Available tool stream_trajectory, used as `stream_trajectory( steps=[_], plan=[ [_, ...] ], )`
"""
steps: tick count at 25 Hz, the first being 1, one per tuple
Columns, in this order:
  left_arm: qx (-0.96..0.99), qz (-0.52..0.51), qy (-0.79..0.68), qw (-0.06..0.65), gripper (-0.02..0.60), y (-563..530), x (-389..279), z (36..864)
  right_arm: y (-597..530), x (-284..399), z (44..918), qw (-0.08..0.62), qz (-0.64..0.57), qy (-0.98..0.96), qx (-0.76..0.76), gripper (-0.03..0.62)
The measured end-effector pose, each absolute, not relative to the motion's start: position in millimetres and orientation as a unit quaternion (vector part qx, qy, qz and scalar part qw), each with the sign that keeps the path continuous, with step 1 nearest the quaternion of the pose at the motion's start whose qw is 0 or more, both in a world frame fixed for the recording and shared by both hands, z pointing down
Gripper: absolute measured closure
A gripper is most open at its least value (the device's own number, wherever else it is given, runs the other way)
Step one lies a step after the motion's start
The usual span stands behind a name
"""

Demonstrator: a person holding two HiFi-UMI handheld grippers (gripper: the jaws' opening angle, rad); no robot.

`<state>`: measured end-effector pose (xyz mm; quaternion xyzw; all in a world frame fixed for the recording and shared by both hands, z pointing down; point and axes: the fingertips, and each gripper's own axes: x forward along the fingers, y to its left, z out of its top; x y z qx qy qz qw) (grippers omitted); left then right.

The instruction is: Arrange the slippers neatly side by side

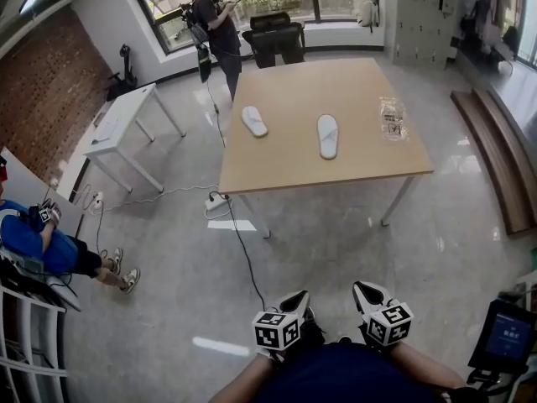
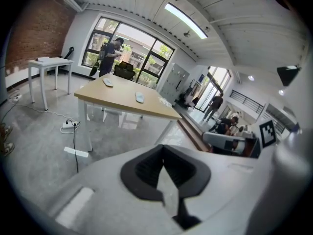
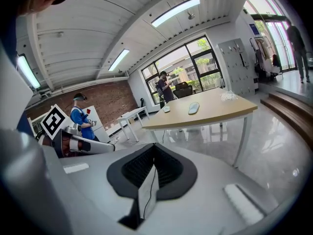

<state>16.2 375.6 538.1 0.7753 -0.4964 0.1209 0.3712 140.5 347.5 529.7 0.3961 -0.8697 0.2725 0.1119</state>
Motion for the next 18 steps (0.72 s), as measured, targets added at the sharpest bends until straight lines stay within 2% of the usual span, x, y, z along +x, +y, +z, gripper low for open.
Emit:
stream_trajectory(
  steps=[18],
  plan=[
    [0.773,0.096,-0.479,0.405,0.578,314,-62,563,273,54,531,0.153,0.245,-0.873,0.393,0.583]
  ],
)
